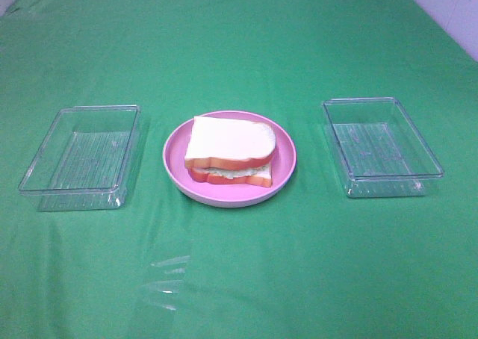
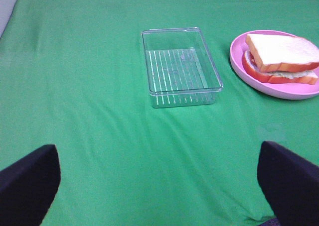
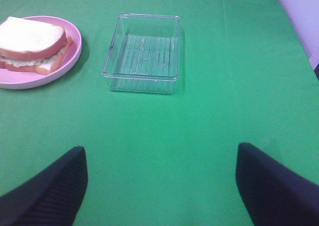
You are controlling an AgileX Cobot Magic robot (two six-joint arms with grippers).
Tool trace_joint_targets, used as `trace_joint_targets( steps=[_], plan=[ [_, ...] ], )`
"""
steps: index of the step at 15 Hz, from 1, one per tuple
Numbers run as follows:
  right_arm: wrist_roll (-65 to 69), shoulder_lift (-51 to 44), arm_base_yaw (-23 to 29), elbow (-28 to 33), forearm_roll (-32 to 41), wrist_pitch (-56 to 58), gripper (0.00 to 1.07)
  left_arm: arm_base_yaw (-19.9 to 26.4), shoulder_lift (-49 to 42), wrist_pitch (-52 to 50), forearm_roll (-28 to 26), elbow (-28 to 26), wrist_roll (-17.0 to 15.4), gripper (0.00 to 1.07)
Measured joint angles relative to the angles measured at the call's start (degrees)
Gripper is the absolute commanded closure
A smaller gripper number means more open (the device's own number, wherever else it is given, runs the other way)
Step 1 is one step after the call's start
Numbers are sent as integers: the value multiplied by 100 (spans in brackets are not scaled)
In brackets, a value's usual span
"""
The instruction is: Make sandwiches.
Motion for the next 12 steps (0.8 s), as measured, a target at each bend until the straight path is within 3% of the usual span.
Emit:
trace_joint_targets(
  steps=[12],
  plan=[
    [0,0,0,0,0,0,28,0,0,0,0,0,0,6]
  ],
)
